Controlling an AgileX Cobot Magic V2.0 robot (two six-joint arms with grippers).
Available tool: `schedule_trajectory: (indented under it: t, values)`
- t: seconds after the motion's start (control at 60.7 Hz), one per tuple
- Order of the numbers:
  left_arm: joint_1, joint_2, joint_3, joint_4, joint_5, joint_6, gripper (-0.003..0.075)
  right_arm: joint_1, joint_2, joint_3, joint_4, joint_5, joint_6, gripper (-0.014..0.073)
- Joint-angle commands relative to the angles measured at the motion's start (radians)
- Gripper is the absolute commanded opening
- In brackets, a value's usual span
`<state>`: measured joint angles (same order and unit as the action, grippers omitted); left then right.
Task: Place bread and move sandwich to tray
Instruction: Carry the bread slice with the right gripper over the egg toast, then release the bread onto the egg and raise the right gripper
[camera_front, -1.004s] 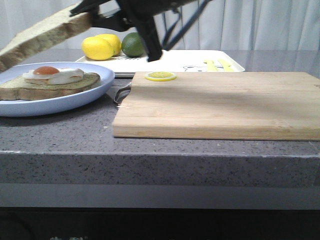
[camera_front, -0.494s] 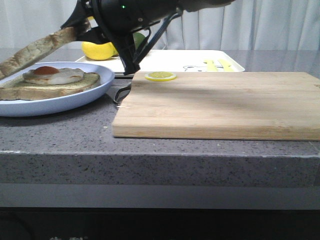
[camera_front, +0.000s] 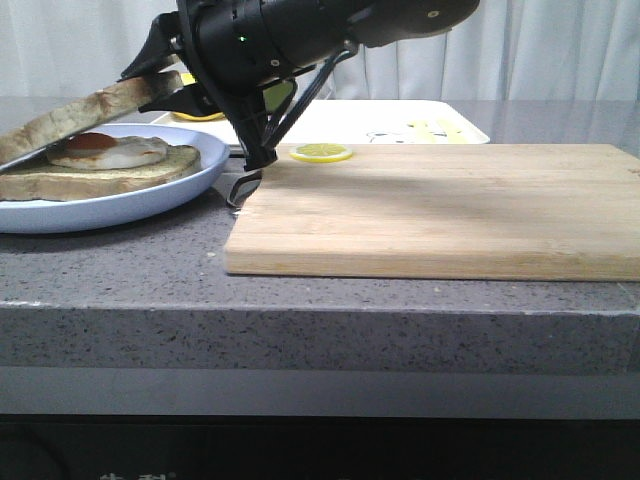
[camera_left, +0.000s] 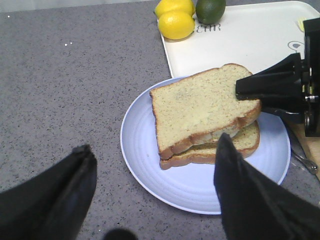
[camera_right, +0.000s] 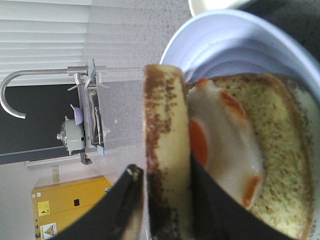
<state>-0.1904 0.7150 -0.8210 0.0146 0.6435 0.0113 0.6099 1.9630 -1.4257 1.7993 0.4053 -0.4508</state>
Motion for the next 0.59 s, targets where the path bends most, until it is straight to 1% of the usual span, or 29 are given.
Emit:
schedule_trajectory:
  t: [0.0, 0.082, 0.148, 0.28, 0.395, 0.576]
  values:
    - [-0.008, 0.005, -0.032, -0.006, -0.075, 0.001, 0.0491, 0.000, -0.059, -0.035, 0.023, 0.040, -0.011, 0.0386]
    - [-0.008, 0.005, -0.032, -0.006, -0.075, 0.001, 0.0491, -0.011, -0.061, -0.035, -0.032, 0.053, -0.011, 0.0465]
    - [-0.008, 0.005, -0.032, -0.006, -0.075, 0.001, 0.0491, -0.032, -0.071, -0.035, -0.093, 0.074, -0.011, 0.0494]
    - [-0.008, 0.005, -0.032, -0.006, -0.075, 0.001, 0.0491, -0.076, -0.108, -0.034, -0.283, 0.143, -0.011, 0.0495]
    - [-0.008, 0.005, -0.032, -0.006, -0.075, 0.001, 0.0491, -0.114, -0.161, -0.033, -0.476, 0.229, -0.011, 0.0495]
    - [-0.008, 0.005, -0.032, -0.006, -0.077, 0.001, 0.0491, -0.148, -0.301, -0.033, -0.777, 0.353, -0.007, 0.0489]
